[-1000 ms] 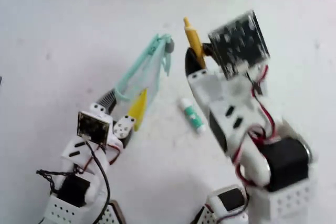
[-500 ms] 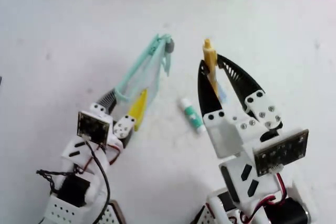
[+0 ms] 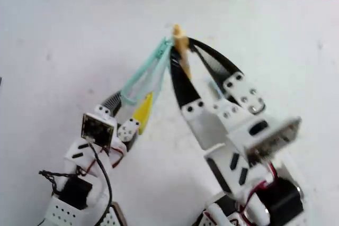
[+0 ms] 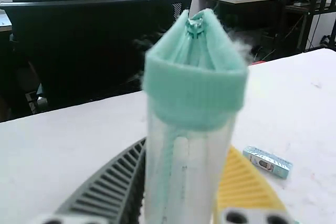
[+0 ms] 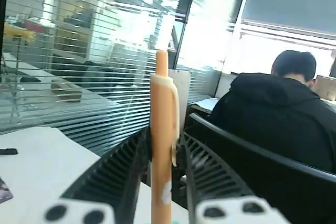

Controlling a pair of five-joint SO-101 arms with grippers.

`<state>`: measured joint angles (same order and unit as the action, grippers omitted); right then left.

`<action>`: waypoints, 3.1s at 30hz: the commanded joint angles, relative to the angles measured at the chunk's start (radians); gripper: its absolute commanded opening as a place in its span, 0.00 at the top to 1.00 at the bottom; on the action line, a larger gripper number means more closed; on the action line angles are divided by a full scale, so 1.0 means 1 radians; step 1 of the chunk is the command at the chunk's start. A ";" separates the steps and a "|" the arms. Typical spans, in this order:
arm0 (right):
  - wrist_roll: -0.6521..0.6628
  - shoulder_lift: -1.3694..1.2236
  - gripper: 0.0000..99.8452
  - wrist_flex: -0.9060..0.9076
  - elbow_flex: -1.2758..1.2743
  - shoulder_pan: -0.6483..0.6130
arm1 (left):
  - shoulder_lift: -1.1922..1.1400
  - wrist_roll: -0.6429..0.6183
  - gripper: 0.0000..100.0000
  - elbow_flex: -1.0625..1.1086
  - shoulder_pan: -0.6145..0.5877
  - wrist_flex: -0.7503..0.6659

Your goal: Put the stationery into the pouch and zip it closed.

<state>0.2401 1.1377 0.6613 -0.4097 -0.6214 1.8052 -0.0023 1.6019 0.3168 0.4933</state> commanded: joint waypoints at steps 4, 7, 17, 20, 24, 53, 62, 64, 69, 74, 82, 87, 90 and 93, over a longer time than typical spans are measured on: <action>-0.035 -0.286 0.98 0.074 0.354 -0.090 | -0.015 0.012 0.81 -0.006 0.015 0.005; -0.086 -0.351 0.98 0.090 0.465 -0.097 | -0.015 0.012 0.81 -0.006 0.019 0.005; -0.094 -0.424 0.98 0.102 0.410 -0.105 | -0.012 0.012 0.82 -0.008 0.013 0.002; -0.094 -0.424 0.98 0.068 0.333 -0.107 | -0.012 0.012 0.82 -0.008 0.013 0.002; -0.092 -0.426 0.98 0.056 0.295 -0.110 | -0.012 0.012 0.82 -0.008 0.013 0.002; -0.087 -0.424 0.98 0.390 0.233 0.021 | -0.010 0.005 0.82 -0.014 -0.022 0.000; -0.123 -0.426 0.98 0.403 0.265 -0.108 | -0.010 0.005 0.82 -0.014 -0.024 0.000; -0.170 -0.441 0.98 0.398 0.264 -0.108 | -0.010 0.005 0.82 -0.014 -0.024 0.000; -0.195 -0.510 0.98 0.395 0.253 -0.005 | -0.010 0.005 0.82 -0.014 -0.024 0.000; -0.193 -0.526 0.85 0.441 0.255 0.019 | -0.010 0.005 0.82 -0.014 -0.021 0.000; -0.184 -0.524 0.70 0.444 0.279 -0.010 | -0.010 0.005 0.82 -0.012 -0.021 0.000; -0.183 -0.507 0.75 0.446 0.345 0.047 | -0.010 0.005 0.82 -0.012 -0.022 0.000; -0.183 -0.501 0.79 0.443 0.344 0.062 | -0.010 0.006 0.82 -0.012 -0.019 0.000; -0.183 -0.518 0.89 0.444 0.313 0.061 | -0.010 0.009 0.82 -0.012 -0.019 0.000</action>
<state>0.0514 0.6130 1.1001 -0.1089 -0.5708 1.8021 -0.0023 1.6019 0.2923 0.4933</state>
